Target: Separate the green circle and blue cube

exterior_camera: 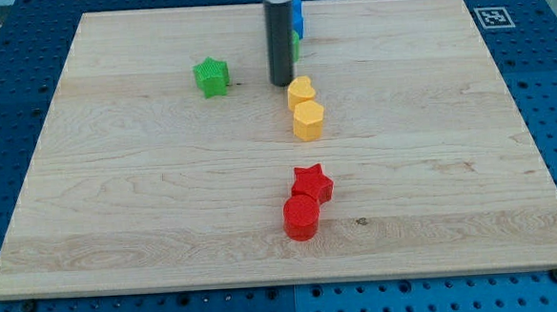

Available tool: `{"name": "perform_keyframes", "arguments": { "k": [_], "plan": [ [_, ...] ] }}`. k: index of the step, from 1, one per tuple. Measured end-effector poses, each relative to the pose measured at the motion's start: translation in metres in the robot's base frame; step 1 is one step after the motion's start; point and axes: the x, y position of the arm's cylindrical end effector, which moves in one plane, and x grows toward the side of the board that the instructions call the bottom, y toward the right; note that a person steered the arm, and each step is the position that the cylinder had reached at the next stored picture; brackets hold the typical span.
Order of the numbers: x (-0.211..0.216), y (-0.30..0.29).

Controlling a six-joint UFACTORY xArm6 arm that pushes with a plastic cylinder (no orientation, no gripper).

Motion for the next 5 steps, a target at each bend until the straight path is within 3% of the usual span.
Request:
{"name": "perform_keyframes", "arguments": {
  "k": [2, 3, 5],
  "plan": [
    [-0.007, 0.058],
    [-0.052, 0.058],
    [-0.06, 0.046]
  ]
}}
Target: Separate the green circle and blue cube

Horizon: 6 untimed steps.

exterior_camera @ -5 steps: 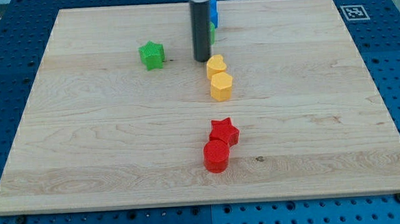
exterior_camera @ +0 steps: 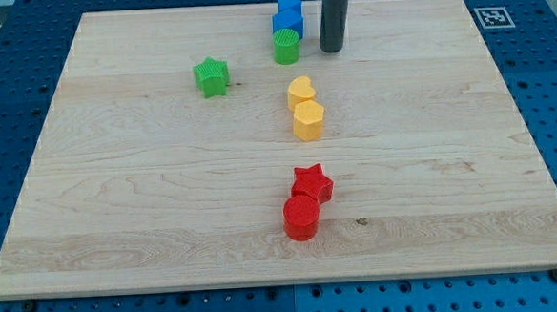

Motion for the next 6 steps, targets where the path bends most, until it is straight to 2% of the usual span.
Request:
{"name": "perform_keyframes", "arguments": {
  "k": [6],
  "plan": [
    [-0.008, -0.094]
  ]
}}
